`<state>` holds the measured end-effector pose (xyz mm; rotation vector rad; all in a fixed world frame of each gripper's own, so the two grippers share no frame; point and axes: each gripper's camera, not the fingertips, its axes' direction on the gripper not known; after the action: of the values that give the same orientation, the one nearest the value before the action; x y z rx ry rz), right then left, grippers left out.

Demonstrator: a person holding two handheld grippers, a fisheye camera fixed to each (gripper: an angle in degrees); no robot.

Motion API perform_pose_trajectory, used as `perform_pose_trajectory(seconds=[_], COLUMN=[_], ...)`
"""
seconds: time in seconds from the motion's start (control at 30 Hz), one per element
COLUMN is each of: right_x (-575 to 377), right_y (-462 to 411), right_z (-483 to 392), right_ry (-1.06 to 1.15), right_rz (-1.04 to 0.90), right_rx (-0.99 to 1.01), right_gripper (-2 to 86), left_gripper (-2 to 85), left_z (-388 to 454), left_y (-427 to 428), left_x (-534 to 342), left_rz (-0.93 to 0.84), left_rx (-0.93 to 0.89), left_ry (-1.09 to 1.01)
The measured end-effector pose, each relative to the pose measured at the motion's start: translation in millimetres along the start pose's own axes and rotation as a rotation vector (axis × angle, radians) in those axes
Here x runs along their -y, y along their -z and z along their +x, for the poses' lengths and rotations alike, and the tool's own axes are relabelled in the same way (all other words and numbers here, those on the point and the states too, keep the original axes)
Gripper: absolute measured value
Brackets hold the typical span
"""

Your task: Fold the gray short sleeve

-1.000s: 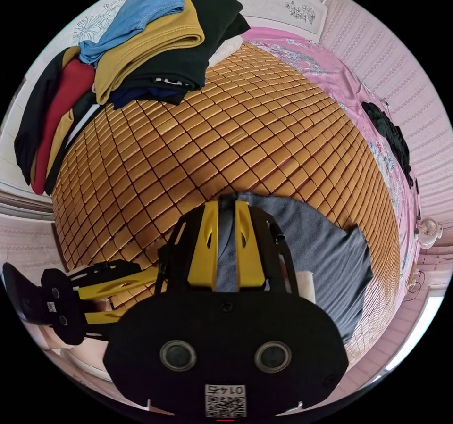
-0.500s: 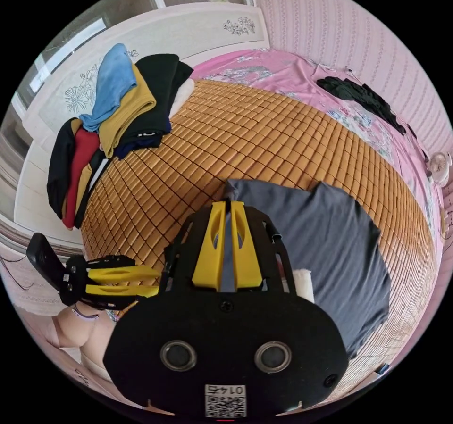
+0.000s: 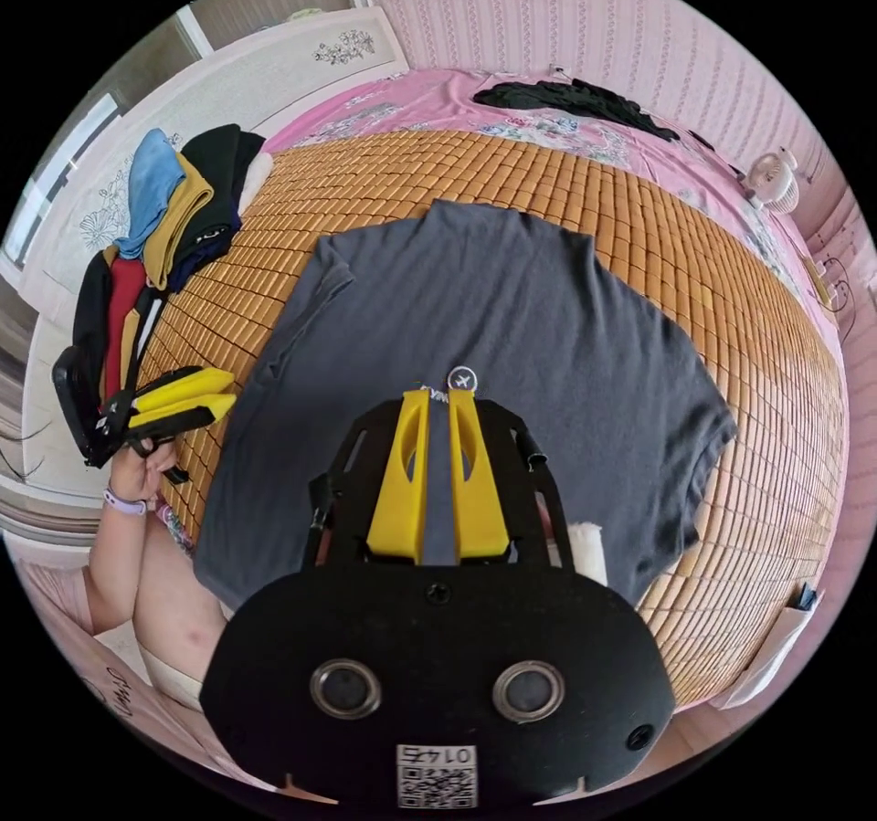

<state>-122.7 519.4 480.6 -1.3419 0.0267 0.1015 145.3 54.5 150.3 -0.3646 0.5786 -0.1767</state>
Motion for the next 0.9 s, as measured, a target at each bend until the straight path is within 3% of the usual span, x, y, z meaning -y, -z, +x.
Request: perform_pose_trajectory(seconds=[0.33, 0.73, 0.9], right_x=[-104, -166, -177], right_y=[55, 91, 93], right_z=[126, 240, 272], right_ry=[-0.261, -0.347, -0.362], right_rz=[0.109, 0.198, 0.235], right_rx=[-0.039, -0.14, 0.029], right_gripper=[6.4, 9.2, 9.6], left_gripper=[7.3, 6.5, 6.4], left_z=[30, 130, 191], left_y=[-23, -93, -152], left_x=[32, 128, 208], left_rz=[-0.016, -0.089, -0.112], left_rx=[0.047, -0.004, -0.097], left_ry=[-0.028, -0.177, -0.296])
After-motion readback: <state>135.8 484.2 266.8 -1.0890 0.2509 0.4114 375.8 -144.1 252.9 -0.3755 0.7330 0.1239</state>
